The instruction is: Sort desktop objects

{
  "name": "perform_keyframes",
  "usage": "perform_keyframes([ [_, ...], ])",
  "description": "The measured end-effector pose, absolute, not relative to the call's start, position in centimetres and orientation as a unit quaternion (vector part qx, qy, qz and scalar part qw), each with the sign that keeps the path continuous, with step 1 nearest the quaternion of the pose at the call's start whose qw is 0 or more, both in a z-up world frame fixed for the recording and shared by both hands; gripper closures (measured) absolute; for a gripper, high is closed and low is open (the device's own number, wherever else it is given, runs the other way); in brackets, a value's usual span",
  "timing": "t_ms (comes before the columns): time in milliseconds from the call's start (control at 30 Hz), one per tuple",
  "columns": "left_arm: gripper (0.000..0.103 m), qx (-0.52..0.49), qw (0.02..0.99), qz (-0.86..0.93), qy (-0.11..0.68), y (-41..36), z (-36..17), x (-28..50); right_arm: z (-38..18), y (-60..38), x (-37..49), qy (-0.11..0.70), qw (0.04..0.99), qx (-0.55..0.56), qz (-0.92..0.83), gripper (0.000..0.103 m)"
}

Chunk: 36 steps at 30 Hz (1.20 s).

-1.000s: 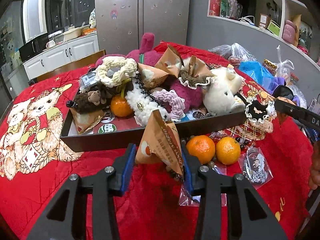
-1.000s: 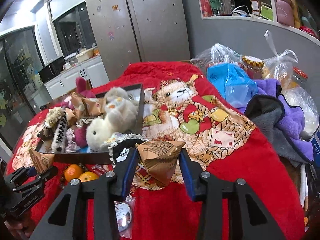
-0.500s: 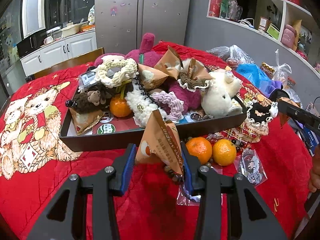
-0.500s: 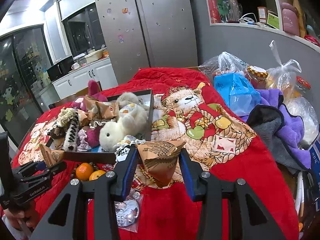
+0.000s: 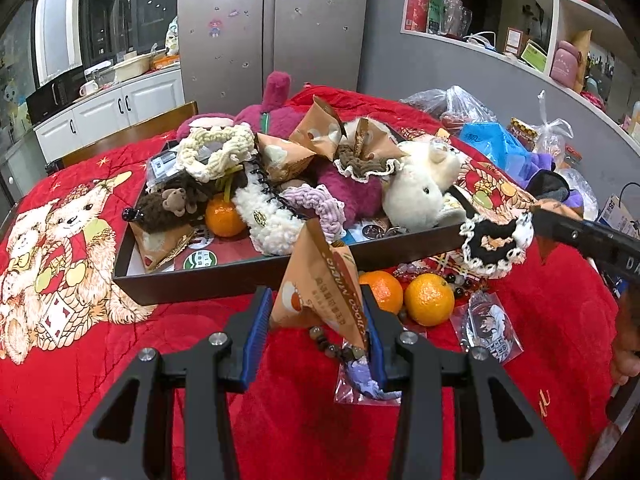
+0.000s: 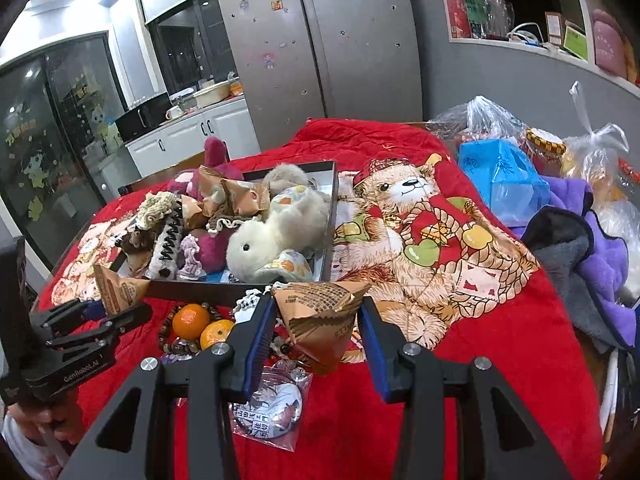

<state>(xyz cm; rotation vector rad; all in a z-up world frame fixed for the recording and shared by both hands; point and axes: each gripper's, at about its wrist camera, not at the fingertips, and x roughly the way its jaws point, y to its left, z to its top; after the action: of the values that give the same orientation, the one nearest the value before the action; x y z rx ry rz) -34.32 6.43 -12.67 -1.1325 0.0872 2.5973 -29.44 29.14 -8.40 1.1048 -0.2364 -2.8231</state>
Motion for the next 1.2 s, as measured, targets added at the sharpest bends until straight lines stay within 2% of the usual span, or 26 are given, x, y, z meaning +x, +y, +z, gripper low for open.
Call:
perform_keyframes([
  [600, 0.06, -0.388, 0.158, 0.907, 0.027, 6.2, -11.5, -34.0, -8.0, 27.9, -29.3, -0.106, 0.124, 0.355, -0.92, 0.06],
  [900, 0.06, -0.397, 0.164, 0.902, 0.034, 6.7, -11.9, -34.0, -9.8, 27.9, -30.3, -0.084, 0.091, 0.397, -0.909, 0.06],
  [1200, 0.06, -0.4, 0.166, 0.9, 0.041, 7.1, -12.2, -34.0, -10.6, 27.6, -30.6, -0.074, 0.097, 0.414, -0.902, 0.058],
])
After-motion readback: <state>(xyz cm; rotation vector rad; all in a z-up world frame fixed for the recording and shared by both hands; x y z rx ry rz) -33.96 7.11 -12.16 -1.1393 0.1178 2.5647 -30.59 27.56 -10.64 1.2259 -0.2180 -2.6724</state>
